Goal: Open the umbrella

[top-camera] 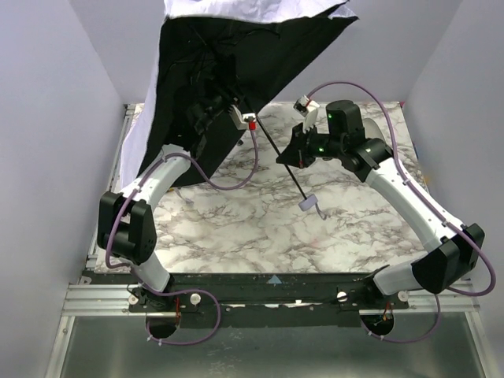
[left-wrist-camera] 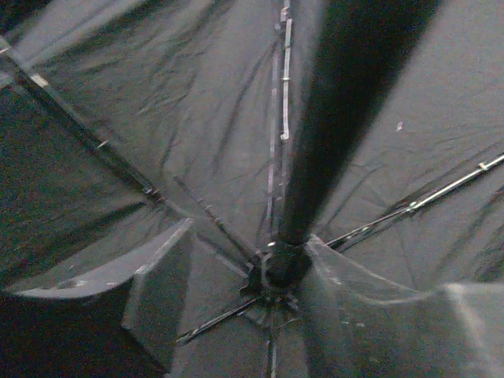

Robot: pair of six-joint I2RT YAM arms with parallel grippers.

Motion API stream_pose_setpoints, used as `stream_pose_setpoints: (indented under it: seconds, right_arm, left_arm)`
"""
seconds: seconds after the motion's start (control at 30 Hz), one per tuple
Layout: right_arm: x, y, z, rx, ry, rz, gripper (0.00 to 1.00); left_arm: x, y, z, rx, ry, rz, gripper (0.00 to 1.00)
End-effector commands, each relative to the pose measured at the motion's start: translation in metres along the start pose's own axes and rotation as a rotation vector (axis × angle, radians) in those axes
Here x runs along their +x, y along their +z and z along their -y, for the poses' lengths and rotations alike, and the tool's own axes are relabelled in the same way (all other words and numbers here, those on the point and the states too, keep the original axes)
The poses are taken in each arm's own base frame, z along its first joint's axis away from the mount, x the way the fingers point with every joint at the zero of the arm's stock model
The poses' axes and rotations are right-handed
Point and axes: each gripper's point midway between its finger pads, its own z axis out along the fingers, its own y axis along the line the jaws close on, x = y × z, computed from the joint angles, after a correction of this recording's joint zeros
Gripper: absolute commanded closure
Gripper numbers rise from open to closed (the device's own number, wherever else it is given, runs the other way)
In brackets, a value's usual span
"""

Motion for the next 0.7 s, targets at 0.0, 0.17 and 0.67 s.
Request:
stream_pose_setpoints:
  seconds: [0.0,0.17,0.67]
  right_arm:
    - [-0.042,-0.005,-0.036,-0.142,-0.003,0.16,1.0]
    - [-0.068,-0.016,-0.046,-0.203,0.057,0.248,1.0]
    - [-0.095,-0.054,-0.081,-0.485,0.15,0.361,1.0]
  left_arm:
    - [-0.005,-0.011,-0.036,-0.078,-0.011,-0.006,0.4]
    - [-0.025,-0.023,-0.062,-0.122,-0.098,0.071,0.27]
    - [-0.035,-0.043,-0.061,-0.107,-0.34,0.095,0.26]
